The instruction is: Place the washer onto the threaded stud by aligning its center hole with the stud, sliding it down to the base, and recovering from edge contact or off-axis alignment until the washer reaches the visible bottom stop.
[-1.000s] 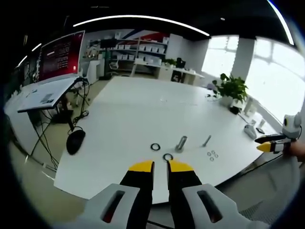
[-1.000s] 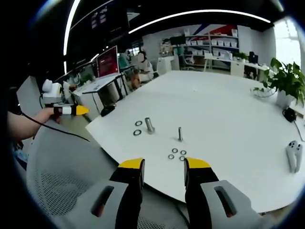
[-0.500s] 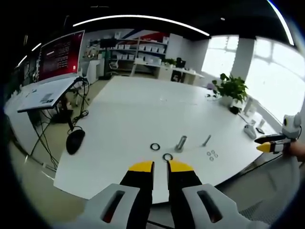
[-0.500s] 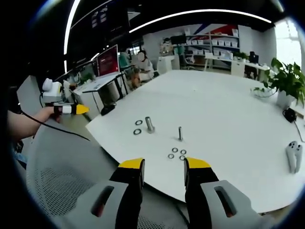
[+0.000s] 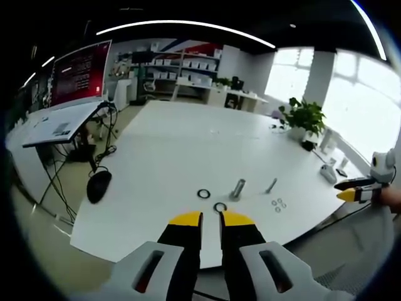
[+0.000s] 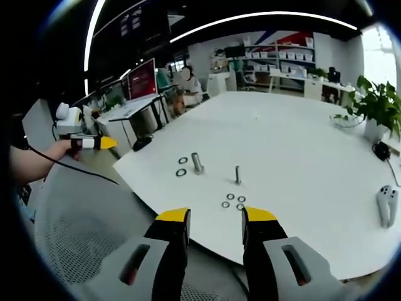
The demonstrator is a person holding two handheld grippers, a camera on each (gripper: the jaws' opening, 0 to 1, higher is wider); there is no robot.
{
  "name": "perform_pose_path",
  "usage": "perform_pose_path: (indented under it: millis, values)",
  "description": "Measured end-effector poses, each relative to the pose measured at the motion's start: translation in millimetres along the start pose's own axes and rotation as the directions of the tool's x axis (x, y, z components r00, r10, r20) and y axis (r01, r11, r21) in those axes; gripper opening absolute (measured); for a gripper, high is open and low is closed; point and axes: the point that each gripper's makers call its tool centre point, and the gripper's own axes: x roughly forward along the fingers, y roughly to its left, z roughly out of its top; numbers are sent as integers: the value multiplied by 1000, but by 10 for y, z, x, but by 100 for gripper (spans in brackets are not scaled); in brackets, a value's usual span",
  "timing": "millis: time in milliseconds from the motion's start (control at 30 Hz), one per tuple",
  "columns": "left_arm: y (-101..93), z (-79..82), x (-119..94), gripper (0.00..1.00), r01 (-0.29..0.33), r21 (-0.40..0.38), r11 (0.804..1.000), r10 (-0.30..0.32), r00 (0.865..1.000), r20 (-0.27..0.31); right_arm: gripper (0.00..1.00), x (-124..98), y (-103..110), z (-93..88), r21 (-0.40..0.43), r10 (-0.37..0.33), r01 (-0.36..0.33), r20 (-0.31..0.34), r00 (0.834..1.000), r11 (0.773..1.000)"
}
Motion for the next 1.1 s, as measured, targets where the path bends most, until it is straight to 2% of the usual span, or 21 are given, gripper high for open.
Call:
perform_pose_path:
  millis: [600, 833, 1100]
  values:
    - [17, -15, 7, 8, 0, -7, 1000, 0, 1000, -1, 33, -1, -9, -5, 5, -3, 3, -2, 1000, 1000]
    - [25, -72, 20, 9, -2, -1, 1000, 2, 1000, -30, 34, -11, -22, -3, 2, -8, 8, 1, 1000, 1000]
    - [46, -90, 34, 10, -1, 1, 1000, 1, 999, -39, 33, -12, -19, 5, 14, -7, 6, 2, 1000, 1000]
